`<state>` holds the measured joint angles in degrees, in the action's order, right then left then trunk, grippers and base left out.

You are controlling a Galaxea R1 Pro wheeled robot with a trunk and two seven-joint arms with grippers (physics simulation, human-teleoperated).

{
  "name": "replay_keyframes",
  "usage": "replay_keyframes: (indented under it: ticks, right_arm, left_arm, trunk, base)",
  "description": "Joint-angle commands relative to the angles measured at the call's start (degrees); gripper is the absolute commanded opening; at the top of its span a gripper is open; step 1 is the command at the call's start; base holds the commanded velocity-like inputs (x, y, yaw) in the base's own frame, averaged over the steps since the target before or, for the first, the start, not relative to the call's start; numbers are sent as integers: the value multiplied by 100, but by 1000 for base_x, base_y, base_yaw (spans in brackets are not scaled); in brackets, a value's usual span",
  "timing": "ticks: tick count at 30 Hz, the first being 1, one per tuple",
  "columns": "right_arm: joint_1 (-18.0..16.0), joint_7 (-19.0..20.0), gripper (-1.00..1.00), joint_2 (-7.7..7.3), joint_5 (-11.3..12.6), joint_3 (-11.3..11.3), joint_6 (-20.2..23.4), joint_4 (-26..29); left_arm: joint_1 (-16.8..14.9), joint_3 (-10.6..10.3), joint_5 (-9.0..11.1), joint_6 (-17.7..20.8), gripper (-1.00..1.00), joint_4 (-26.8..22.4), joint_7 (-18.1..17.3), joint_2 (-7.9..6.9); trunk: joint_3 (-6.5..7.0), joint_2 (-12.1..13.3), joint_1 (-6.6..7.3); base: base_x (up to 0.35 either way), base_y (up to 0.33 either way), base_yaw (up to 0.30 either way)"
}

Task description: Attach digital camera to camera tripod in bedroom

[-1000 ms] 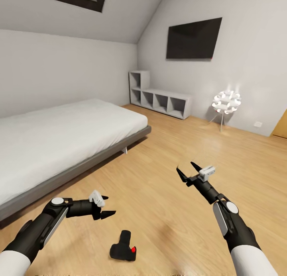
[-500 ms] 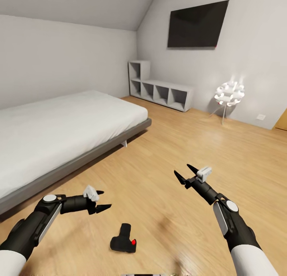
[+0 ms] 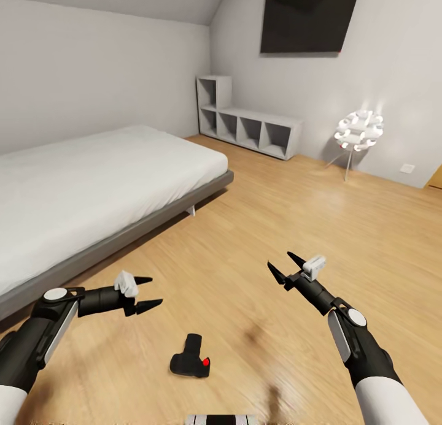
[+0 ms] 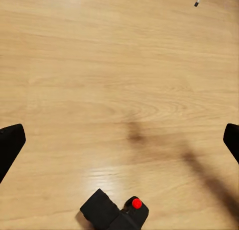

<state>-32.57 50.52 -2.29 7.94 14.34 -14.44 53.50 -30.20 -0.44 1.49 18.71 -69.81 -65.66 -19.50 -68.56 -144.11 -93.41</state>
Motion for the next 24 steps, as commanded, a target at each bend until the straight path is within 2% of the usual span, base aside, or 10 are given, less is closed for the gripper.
replay_keyframes:
  ticks: [1, 24]
  right_arm:
    - [-4, 34, 100, 0, 32, 6, -9, -7]
    - [-4, -29, 100, 9, 128, 41, -7, -16]
  left_arm:
    - [-3, 6, 15, 53, 100, -10, -14, -1]
    - [-5, -26, 10, 53, 100, -41, -17, 19]
  trunk:
    - [-27, -4, -1]
    - [-537, -34, -60]
  base:
    - [0, 0, 0]
    - [0, 0, 0]
